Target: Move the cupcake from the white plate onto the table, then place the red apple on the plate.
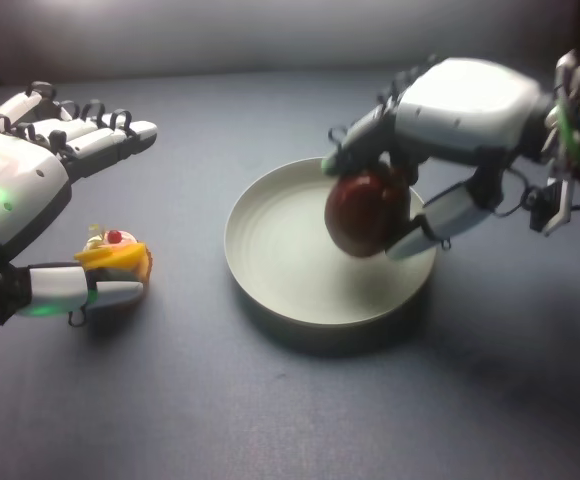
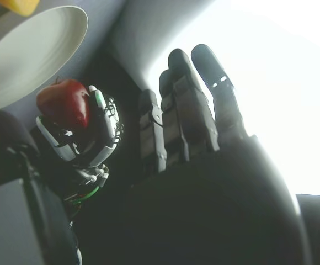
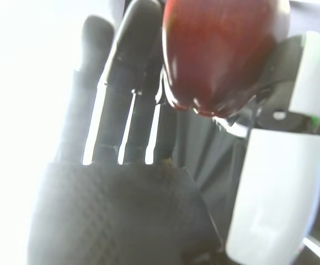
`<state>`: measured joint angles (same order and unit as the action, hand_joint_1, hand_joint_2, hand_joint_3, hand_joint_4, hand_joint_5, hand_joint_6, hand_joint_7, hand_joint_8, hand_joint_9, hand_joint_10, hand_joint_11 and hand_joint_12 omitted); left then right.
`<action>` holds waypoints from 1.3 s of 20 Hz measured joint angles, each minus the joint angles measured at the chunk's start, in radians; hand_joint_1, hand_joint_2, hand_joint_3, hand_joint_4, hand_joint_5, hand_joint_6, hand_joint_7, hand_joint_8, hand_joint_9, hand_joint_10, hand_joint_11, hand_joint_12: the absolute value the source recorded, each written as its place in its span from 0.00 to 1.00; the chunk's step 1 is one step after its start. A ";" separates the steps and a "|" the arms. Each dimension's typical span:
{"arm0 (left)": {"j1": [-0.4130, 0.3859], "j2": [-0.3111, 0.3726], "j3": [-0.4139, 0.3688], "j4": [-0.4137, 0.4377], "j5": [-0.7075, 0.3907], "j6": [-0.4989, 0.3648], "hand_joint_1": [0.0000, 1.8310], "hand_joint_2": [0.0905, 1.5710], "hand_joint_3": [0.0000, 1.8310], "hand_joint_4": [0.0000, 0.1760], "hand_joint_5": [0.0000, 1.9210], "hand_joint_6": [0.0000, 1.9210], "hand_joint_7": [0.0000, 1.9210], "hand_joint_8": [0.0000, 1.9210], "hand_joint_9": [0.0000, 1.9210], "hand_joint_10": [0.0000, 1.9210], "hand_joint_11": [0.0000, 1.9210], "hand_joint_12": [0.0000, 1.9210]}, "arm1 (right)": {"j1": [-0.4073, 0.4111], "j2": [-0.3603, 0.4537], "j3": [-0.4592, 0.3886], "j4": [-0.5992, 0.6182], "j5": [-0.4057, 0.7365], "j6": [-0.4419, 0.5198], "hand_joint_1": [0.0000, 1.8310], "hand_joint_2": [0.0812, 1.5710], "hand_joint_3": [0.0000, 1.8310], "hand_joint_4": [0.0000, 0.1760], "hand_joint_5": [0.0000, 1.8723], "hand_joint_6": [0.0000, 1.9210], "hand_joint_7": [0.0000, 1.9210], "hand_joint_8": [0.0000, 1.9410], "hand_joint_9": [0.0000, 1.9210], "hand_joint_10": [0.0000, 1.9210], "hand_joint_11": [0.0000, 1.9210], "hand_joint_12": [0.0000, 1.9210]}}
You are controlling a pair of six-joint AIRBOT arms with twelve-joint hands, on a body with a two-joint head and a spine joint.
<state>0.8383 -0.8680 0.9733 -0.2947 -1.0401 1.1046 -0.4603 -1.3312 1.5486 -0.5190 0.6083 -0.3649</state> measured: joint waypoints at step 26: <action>0.189 0.068 -0.076 0.009 -0.397 -0.238 0.38 0.54 0.00 0.51 0.01 0.00 0.03 0.00 0.05 0.00 0.00 0.34 | -0.551 0.421 -0.426 0.609 0.828 -0.143 0.42 0.58 0.00 0.64 0.01 0.00 0.07 0.01 0.06 0.01 0.04 0.02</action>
<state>1.0275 -0.7998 0.8970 -0.2859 -1.4368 0.8665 -1.0115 -0.9104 1.1229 0.0902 1.4361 -0.5083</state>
